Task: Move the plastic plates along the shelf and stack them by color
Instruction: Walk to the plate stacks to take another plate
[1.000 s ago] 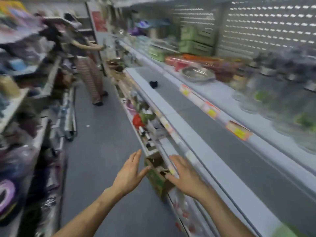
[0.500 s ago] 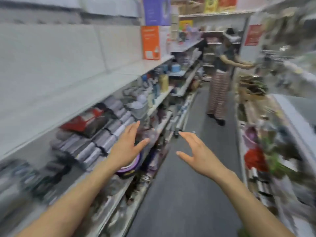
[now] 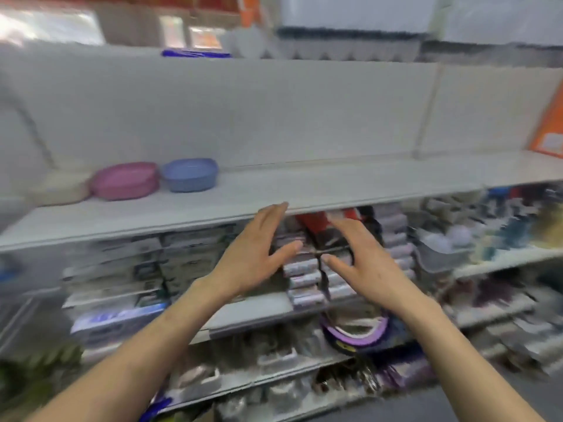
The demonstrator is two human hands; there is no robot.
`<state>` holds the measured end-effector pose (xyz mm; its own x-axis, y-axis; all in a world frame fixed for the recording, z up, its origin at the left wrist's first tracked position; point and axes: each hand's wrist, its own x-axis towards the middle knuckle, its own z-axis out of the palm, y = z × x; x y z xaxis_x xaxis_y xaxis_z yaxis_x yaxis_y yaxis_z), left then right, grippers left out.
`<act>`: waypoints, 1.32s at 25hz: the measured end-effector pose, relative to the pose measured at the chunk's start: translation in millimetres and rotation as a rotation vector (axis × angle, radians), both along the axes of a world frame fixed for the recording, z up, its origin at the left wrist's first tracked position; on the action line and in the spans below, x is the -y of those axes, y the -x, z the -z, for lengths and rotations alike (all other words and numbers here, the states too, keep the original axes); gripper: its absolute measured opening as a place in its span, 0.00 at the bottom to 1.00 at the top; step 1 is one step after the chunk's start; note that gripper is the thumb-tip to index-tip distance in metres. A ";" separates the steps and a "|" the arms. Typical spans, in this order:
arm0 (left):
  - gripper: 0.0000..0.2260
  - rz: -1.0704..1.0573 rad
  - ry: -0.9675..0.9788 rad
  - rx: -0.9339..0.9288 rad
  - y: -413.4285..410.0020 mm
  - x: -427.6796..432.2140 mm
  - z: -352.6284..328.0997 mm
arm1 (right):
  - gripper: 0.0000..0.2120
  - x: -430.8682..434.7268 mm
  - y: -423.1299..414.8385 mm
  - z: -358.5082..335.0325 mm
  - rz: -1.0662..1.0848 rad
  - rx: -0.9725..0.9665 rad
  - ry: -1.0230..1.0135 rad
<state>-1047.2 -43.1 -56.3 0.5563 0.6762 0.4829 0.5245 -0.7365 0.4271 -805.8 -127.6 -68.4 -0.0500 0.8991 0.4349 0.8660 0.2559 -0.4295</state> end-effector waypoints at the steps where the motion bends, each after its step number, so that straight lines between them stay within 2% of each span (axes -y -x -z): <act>1: 0.35 -0.068 0.004 0.006 14.1 0.3 -4.1 | 0.33 -18.0 5.4 -4.0 -0.059 0.014 -0.024; 7: 0.34 -0.414 0.005 -0.049 116.7 9.3 -20.8 | 0.32 -99.5 80.9 -25.4 -0.339 -0.016 -0.043; 11: 0.35 -0.536 0.013 -0.054 167.1 -19.7 -31.7 | 0.34 -147.3 128.5 -30.8 -0.400 -0.025 -0.019; 14: 0.38 -0.543 0.086 -0.080 184.9 -70.0 -34.2 | 0.38 -183.0 150.6 -32.7 -0.335 -0.035 0.063; 19: 0.42 -0.436 0.281 -0.074 188.1 -162.1 -32.6 | 0.44 -241.8 175.5 -43.3 -0.220 -0.056 0.196; 23: 0.49 -0.376 0.324 -0.045 186.5 -223.3 -24.6 | 0.53 -290.8 186.2 -52.2 -0.157 -0.165 0.344; 25: 0.47 -0.337 0.344 -0.019 184.7 -246.9 -21.3 | 0.48 -309.7 192.6 -56.8 -0.137 -0.212 0.386; 27: 0.46 -0.300 0.360 0.043 185.0 -269.6 -18.0 | 0.32 -322.6 198.2 -60.1 -0.163 -0.246 0.378; 29: 0.50 -0.272 0.380 0.089 185.9 -286.3 -16.2 | 0.20 -332.3 202.1 -61.5 -0.181 -0.259 0.363; 30: 0.49 -0.260 0.395 0.099 186.2 -289.9 -15.9 | 0.19 -334.6 204.1 -62.8 -0.185 -0.270 0.368; 33: 0.44 -0.198 0.414 0.094 183.9 -299.5 -12.7 | 0.31 -338.4 207.1 -63.1 -0.216 -0.326 0.387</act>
